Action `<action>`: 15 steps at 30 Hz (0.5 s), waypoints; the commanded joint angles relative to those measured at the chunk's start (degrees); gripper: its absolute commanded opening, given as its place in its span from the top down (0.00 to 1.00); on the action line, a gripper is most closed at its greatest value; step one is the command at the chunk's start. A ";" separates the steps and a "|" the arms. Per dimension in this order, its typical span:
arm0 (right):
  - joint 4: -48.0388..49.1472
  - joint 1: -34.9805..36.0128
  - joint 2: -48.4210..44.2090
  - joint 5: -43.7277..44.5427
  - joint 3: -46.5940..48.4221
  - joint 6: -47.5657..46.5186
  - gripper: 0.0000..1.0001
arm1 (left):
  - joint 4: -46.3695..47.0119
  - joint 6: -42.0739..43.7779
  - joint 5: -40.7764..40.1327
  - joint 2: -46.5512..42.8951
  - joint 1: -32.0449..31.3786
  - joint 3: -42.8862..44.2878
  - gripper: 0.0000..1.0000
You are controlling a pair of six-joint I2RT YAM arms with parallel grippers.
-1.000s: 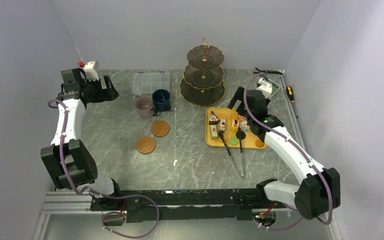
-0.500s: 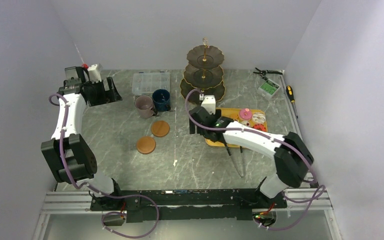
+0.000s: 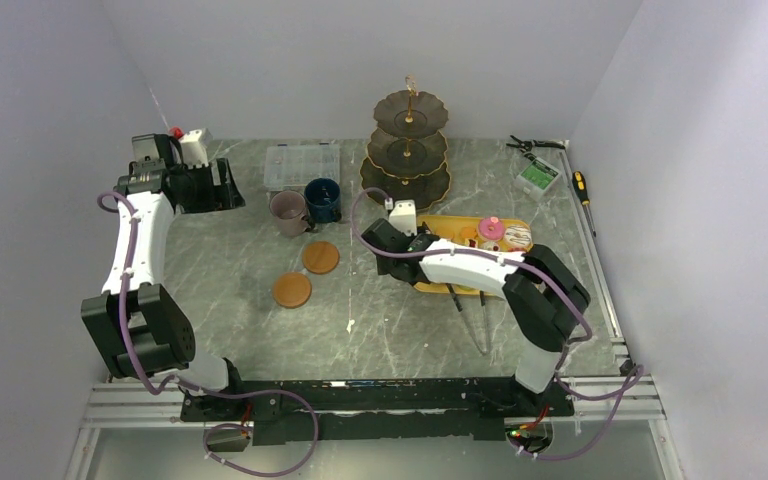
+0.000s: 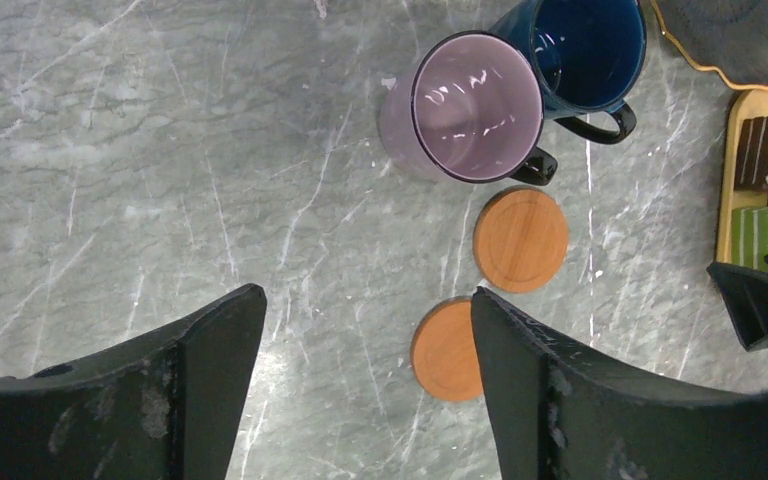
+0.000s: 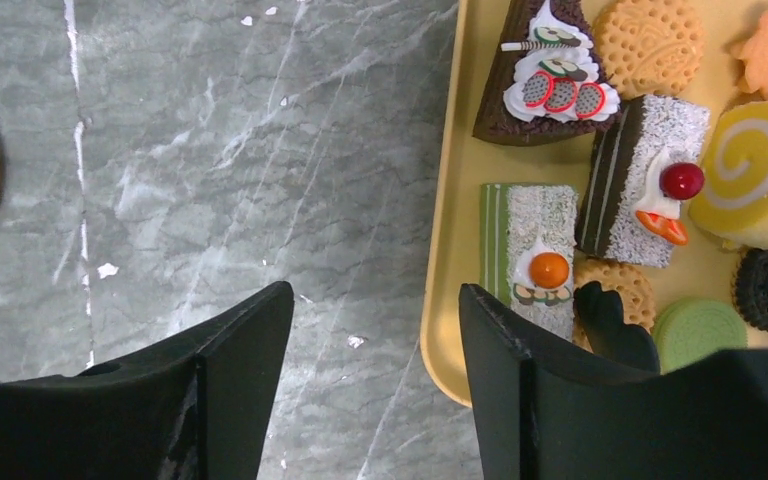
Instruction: Serve the afternoon tea
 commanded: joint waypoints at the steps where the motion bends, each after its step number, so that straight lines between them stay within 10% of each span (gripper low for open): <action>1: 1.68 -0.13 2.57 2.03 2.59 -0.18 0.35 | -0.97 1.54 1.58 -0.40 -0.16 1.61 0.21; 15: 4.05 -2.13 6.04 1.85 2.57 -0.96 0.46 | -1.20 2.65 1.96 0.02 -0.93 2.53 0.33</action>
